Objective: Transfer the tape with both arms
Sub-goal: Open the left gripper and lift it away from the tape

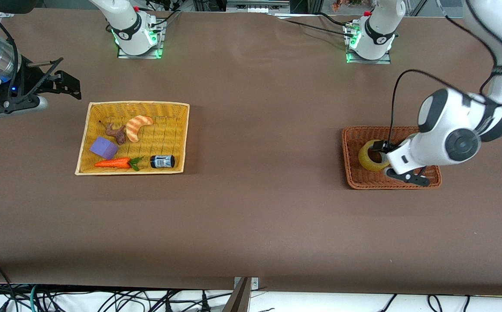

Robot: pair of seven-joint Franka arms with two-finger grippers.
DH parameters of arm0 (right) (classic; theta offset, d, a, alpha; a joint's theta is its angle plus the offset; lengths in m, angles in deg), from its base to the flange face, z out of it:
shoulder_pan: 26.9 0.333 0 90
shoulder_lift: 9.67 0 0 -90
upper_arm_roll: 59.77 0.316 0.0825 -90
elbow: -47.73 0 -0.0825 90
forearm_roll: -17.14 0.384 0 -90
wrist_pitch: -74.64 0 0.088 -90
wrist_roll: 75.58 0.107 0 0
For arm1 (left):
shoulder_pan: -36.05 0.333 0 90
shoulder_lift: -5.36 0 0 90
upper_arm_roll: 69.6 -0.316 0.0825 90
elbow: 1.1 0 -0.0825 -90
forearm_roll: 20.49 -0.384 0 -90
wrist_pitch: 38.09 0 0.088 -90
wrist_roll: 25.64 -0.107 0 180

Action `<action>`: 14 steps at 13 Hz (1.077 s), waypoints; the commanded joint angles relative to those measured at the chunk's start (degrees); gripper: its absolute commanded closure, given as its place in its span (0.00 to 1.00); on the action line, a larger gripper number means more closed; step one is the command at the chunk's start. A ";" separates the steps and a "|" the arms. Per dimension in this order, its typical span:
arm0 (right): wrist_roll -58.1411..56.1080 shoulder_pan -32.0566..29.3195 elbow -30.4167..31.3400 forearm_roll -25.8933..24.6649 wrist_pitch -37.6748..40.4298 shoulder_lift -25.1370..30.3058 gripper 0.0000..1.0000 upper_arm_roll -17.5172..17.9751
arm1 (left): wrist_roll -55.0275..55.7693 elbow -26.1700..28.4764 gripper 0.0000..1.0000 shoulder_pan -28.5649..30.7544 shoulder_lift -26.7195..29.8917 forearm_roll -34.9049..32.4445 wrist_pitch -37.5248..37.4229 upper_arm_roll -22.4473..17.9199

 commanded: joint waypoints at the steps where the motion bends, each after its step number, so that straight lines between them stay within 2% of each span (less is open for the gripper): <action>1: -0.95 -0.06 1.22 -1.04 -0.64 1.47 0.00 -0.05 | -0.89 -4.12 0.00 0.54 7.22 3.55 -5.66 -0.06; 4: -0.95 -0.06 1.04 -1.21 -0.64 1.47 0.00 -0.05 | -0.37 -16.06 0.00 0.98 8.74 4.09 -12.87 -1.02; 5: -0.87 -0.06 0.96 -1.21 -0.72 1.47 0.00 -0.05 | -0.19 -16.71 0.00 0.11 9.95 4.09 -13.23 -2.77; 6: -0.52 -0.06 0.96 -1.21 -0.72 1.47 0.00 -0.05 | -0.27 -16.28 0.00 -1.64 11.88 5.05 -13.06 -5.40; 7: -0.43 -0.06 0.96 -1.21 -0.72 1.47 0.00 -0.05 | -0.10 -15.49 0.00 -4.70 14.16 8.02 -13.15 -10.12; 9: -0.34 -0.06 0.96 -1.13 -0.64 1.38 0.00 -0.05 | -0.19 -10.50 0.00 -9.90 18.21 12.25 -12.89 -18.75; 11: -0.34 -0.06 0.96 -1.04 -0.55 1.38 0.00 -0.05 | -0.01 -3.48 0.00 -15.52 22.34 12.09 -9.22 -24.12; 12: -0.16 -0.06 0.96 -0.86 -0.46 1.38 0.00 -0.05 | -0.10 -1.88 0.00 -16.07 23.40 12.09 -8.15 -25.45; 14: -0.42 -0.06 0.96 -0.86 -0.29 1.38 0.00 -0.05 | -0.10 -2.21 0.00 -15.89 23.24 12.09 -8.31 -25.29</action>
